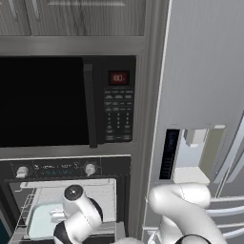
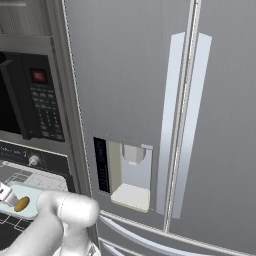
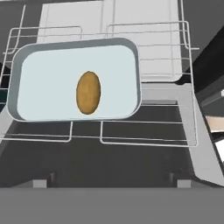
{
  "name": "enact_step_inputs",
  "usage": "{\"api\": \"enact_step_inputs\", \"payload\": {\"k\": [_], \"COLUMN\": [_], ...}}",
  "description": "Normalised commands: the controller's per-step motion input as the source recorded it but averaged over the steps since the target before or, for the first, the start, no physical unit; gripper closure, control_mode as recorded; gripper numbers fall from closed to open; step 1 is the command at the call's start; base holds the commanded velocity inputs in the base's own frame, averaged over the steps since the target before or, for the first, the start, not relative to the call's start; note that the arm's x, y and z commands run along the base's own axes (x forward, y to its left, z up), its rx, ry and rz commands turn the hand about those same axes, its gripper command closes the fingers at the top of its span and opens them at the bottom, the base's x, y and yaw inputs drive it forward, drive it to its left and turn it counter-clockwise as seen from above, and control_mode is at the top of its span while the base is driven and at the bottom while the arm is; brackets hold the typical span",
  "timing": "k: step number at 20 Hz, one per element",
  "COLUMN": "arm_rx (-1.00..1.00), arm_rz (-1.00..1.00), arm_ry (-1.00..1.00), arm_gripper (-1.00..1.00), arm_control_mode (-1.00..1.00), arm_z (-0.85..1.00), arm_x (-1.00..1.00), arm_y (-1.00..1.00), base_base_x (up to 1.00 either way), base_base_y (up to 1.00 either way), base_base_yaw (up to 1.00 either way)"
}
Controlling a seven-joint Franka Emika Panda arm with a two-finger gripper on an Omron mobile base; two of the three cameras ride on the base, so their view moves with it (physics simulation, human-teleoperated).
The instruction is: Place the potato on the bottom rack of the oven.
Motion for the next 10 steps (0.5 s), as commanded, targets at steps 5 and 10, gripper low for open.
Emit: {"api": "enact_step_inputs", "payload": {"k": [5,10], "arm_rx": [0.11,0.02], "arm_rz": [0.0,0.0], "arm_ry": [0.0,0.0], "arm_gripper": [-1.0,-1.0], "arm_control_mode": [-1.0,-1.0], "arm_z": [0.58,0.36], "arm_x": [-0.14,-0.18], "arm_y": [-0.76,-0.25], "base_base_x": [0.0,0.0], "base_base_y": [0.0,0.0], "base_base_yaw": [0.0,0.0]}}
